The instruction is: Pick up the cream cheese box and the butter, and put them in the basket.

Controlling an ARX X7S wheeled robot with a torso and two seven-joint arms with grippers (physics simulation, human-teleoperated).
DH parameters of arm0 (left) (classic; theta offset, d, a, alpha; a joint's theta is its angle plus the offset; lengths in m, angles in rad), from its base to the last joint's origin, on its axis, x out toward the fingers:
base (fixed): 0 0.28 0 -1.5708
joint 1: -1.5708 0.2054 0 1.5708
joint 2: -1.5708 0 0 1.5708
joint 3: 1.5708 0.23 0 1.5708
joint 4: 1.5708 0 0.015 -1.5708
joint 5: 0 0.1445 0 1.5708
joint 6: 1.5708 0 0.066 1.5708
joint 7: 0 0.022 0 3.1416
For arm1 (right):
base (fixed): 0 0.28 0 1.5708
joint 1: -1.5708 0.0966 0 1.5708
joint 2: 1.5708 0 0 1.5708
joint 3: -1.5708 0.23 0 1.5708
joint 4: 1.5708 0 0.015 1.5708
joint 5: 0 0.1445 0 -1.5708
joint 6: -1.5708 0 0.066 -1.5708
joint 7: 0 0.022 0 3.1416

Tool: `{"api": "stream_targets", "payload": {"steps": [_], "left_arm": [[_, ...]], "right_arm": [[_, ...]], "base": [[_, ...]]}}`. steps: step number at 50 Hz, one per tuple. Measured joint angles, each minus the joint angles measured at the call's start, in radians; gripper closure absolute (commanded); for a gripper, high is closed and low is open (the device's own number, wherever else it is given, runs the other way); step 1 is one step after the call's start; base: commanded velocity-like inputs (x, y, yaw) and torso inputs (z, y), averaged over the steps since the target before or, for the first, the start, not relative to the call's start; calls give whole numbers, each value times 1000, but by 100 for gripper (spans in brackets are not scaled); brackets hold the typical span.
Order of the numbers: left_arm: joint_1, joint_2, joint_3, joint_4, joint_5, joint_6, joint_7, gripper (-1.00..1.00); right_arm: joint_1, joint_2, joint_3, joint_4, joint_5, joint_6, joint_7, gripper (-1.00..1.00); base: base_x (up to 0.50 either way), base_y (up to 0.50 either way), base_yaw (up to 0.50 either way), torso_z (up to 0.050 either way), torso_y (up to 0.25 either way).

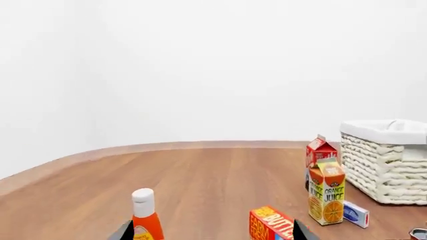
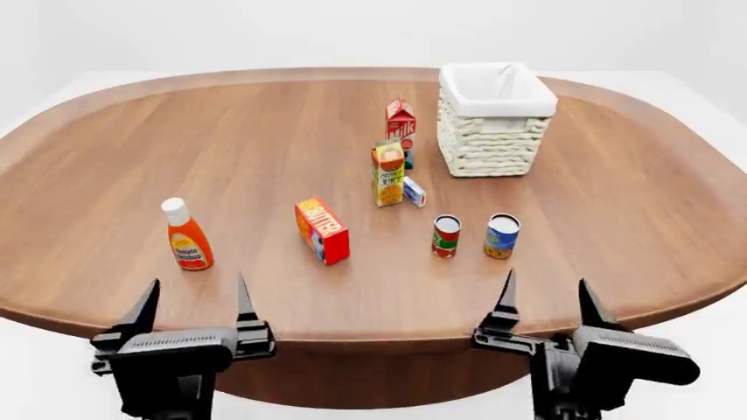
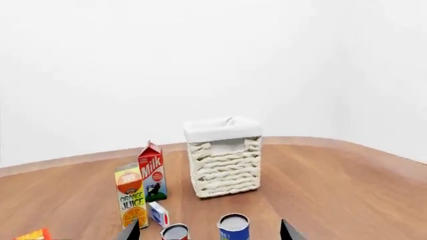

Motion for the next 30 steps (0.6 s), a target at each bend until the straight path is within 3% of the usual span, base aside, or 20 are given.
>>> {"api": "stream_targets", "payload": {"steps": [11,30], "left_arm": [[21,-41,-96,173,3,44,-70,-100],[51,-74,-155,295,12,109,-125,-100]], "right_arm": [[2,25,71,-142,89,-103,21,-100],[-32,74,48,-300,128,-127,16,-100]], "base": [[92,0,0,0,0],[489,0,0,0,0]]}}
